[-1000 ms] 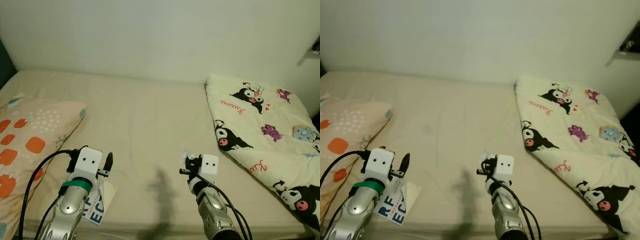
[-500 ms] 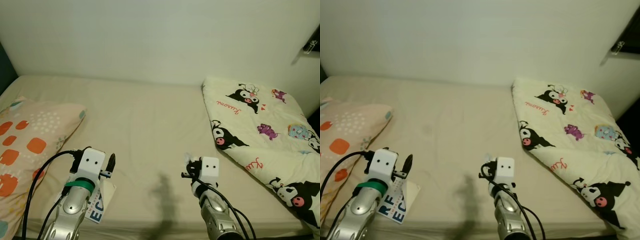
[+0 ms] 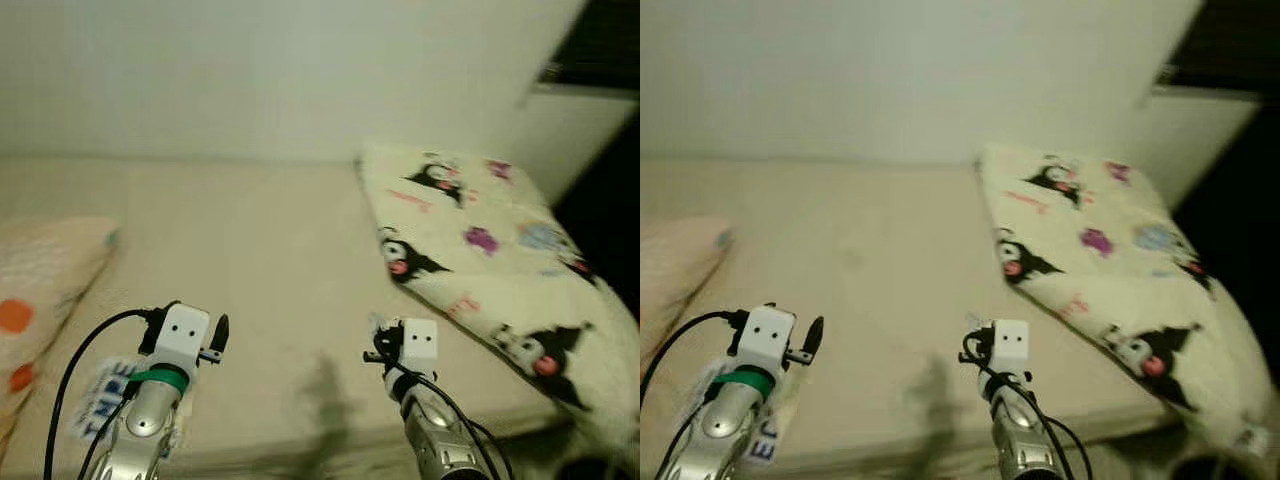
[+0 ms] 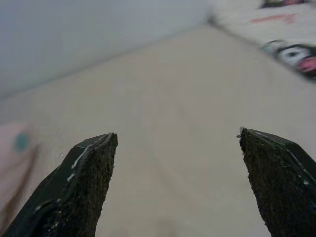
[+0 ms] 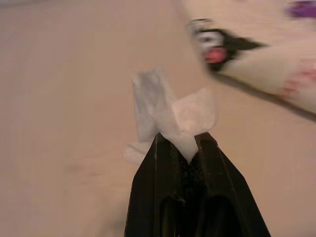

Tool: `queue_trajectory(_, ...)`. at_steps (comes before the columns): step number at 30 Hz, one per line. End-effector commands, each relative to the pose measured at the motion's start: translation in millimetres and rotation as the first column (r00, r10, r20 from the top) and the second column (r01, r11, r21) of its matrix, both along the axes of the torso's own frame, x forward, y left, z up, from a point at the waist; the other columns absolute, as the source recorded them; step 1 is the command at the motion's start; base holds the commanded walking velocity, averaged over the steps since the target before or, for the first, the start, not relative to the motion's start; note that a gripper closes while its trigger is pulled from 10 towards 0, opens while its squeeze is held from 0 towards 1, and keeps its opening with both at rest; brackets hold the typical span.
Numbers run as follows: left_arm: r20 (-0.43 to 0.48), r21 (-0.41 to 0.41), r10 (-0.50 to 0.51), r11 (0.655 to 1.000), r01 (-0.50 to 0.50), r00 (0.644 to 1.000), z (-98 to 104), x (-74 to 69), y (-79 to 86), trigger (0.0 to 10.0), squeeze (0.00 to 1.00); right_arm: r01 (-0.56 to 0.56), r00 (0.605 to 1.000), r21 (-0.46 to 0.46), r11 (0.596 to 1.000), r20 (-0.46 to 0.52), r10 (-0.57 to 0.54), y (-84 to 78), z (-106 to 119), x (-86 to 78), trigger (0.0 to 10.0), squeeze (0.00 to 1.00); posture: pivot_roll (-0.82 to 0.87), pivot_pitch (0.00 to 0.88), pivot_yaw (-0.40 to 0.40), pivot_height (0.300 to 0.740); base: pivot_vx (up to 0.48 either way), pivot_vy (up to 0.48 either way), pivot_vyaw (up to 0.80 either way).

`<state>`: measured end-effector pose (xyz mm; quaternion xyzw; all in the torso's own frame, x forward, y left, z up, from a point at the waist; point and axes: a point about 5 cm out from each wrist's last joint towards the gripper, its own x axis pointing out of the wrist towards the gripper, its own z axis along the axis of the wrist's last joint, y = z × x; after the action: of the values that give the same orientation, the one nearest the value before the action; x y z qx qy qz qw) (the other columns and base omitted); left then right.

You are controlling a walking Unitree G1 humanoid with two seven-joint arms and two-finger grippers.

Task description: Clean up the room

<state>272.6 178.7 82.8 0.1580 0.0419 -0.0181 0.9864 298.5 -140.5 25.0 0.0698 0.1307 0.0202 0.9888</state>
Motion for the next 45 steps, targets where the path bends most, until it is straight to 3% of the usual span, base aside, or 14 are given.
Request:
queue_trajectory(1,-0.011,0.004,-0.001,1.0,0.001,1.0,-4,-3.2,-0.2,10.0,0.0,0.013,1.0,0.008,1.0,-0.016,-0.013,-1.6,-3,-2.6,10.0,0.0,0.03,0.0,-0.06,0.74,0.0,0.0,-0.8)
queue_trajectory(16,0.0,0.031,-0.021,0.999,0.021,1.0,2,5.6,-1.0,10.0,0.0,0.038,0.999,0.02,0.999,-0.028,-0.037,2.1,-5,-3.4,10.0,0.0,0.07,0.0,-0.035,0.74,0.0,0.0,-0.8)
queue_trajectory(21,0.006,0.073,-0.048,0.996,0.047,0.999,11,11.5,6.5,10.0,0.0,0.065,0.997,0.047,0.997,-0.032,-0.063,10.5,-7,-4.6,10.0,0.0,0.12,0.0,0.027,0.74,0.0,0.0,-0.8)
queue_trajectory(33,-0.021,0.173,-0.105,0.979,0.107,0.994,31,10.6,29.5,10.0,0.0,0.135,0.99,0.108,0.985,-0.055,-0.13,27.2,-17,-16.0,10.0,0.0,0.2,0.0,0.159,0.74,0.0,0.0,-0.8)
queue_trajectory(37,-0.021,0.185,-0.117,0.975,0.119,0.993,36,12.5,26.6,10.0,0.0,0.149,0.989,0.091,0.985,-0.016,-0.148,21.8,-12,-16.0,10.0,0.0,0.19,0.0,0.17,0.74,0.0,0.0,-0.8)
queue_trajectory(45,0.003,0.172,-0.149,0.974,0.147,0.989,49,19.2,10.1,10.0,0.0,0.202,0.978,0.039,0.979,0.045,-0.204,-8.8,-7,-19.3,10.0,0.0,0.2,0.0,0.185,0.74,0.0,0.0,-0.8)
